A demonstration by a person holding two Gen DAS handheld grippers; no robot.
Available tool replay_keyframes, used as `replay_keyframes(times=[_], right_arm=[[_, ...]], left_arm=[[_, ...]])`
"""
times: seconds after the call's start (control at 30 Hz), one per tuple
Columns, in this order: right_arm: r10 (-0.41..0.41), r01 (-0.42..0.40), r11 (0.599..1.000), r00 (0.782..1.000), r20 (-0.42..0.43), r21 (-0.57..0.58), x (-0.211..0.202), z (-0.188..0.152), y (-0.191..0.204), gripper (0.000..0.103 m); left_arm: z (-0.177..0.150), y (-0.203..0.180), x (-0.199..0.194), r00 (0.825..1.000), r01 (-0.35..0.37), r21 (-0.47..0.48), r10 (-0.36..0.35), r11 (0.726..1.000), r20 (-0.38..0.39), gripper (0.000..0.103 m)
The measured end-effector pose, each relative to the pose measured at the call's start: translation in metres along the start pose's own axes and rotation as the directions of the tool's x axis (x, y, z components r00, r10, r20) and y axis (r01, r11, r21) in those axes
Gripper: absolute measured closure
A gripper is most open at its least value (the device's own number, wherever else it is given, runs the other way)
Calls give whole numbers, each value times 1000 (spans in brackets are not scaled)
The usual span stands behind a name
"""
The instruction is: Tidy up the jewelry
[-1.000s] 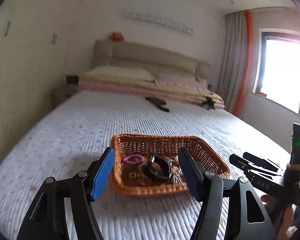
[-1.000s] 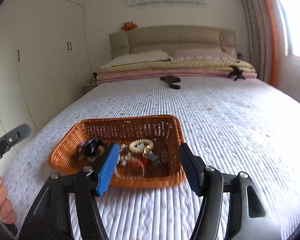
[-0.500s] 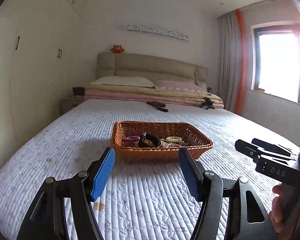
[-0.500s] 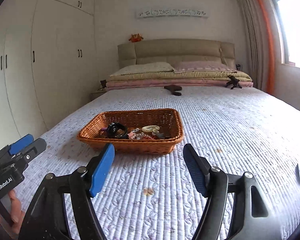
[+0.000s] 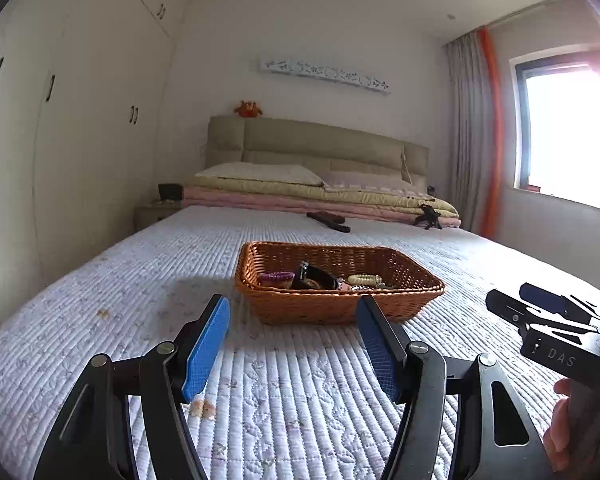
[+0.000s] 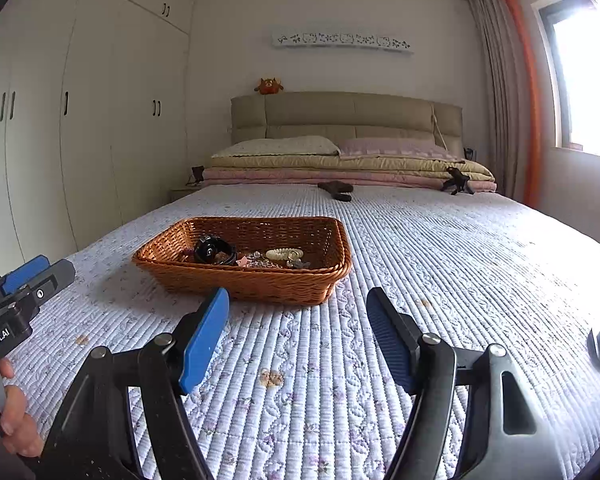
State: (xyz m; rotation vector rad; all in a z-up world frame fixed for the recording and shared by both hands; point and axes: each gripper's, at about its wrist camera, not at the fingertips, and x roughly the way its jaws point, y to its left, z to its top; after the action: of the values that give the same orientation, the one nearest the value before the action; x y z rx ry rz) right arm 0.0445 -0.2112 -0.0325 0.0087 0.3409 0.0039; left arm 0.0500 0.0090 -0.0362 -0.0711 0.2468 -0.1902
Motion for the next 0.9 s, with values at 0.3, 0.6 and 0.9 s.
replay_keyframes(times=[0.3, 0.6, 0.9], right_arm=[[-5, 6, 1000, 1000, -23, 24, 7, -2, -5, 29], [3, -1, 999, 999, -40, 38, 12, -3, -7, 29], [4, -2, 999, 999, -48, 44, 14, -3, -6, 25]], left_arm=[[-4, -5, 10, 998, -22, 19, 23, 1000, -57, 35], [-5, -9, 6, 998, -40, 36, 42, 999, -52, 35], [-4, -8, 10, 997, -33, 27, 35, 999, -71, 35]])
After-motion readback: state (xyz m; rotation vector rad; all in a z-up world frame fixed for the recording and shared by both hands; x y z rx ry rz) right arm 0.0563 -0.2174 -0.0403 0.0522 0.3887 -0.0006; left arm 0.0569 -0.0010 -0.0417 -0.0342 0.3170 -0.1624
